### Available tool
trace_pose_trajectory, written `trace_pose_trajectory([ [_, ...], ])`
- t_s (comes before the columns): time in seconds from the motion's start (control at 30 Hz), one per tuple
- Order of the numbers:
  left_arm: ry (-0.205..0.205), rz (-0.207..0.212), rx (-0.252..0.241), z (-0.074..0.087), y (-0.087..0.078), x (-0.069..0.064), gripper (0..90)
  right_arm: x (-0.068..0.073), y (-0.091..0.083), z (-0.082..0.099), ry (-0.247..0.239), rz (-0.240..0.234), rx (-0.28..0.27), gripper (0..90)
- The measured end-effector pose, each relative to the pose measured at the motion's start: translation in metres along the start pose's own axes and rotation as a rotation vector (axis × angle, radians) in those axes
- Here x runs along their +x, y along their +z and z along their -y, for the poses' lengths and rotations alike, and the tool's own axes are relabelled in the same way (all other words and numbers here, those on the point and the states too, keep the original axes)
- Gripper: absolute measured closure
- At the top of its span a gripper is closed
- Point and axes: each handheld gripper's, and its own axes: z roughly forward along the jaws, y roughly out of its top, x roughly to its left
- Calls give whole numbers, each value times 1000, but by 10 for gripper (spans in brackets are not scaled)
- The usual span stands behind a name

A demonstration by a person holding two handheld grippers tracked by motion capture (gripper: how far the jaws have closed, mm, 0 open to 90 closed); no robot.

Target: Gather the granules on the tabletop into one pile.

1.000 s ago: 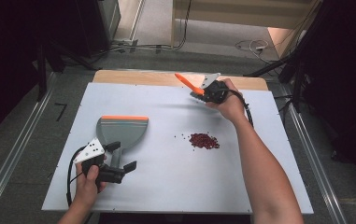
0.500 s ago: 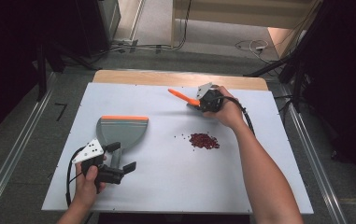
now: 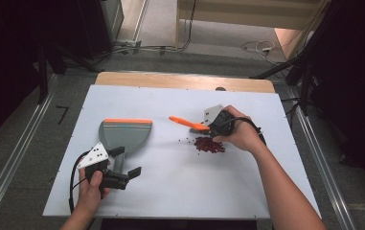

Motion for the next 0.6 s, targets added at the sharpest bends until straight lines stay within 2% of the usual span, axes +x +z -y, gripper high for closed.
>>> trace_pose_trajectory([
  [0.03,-1,-1,1,0,0,0,0,0,-6,-4,6,29,-16,686],
  [0.1,0,-1,2,0,0,0,0,2,-18,-14,82,42,-53,686],
  [0.13,1,-1,3,0,0,1,0,5,-22,-20,137,43,-78,686],
  [0.17,2,-2,5,0,0,1,0,13,-26,-35,273,12,-100,686],
  [0.2,3,-1,5,0,0,1,0,18,-25,-43,339,-6,-98,686],
  [0.23,3,-1,6,0,0,1,0,18,-25,-43,339,-6,-98,686],
  [0.27,4,0,7,0,0,2,0,27,-18,-57,488,-35,-77,686],
  [0.3,4,0,7,0,0,2,0,27,-18,-57,488,-35,-77,686],
  [0.37,4,1,7,0,1,2,0,31,-5,-66,593,-83,-47,686],
  [0.43,2,2,8,0,0,1,0,33,11,-68,639,-98,-21,686],
  [0.53,3,3,6,0,0,1,0,31,29,-64,753,-140,4,686],
  [0.57,5,3,7,0,0,1,0,30,33,-61,782,-143,14,687],
  [0.6,4,3,8,0,0,2,0,28,35,-57,801,-127,20,687],
])
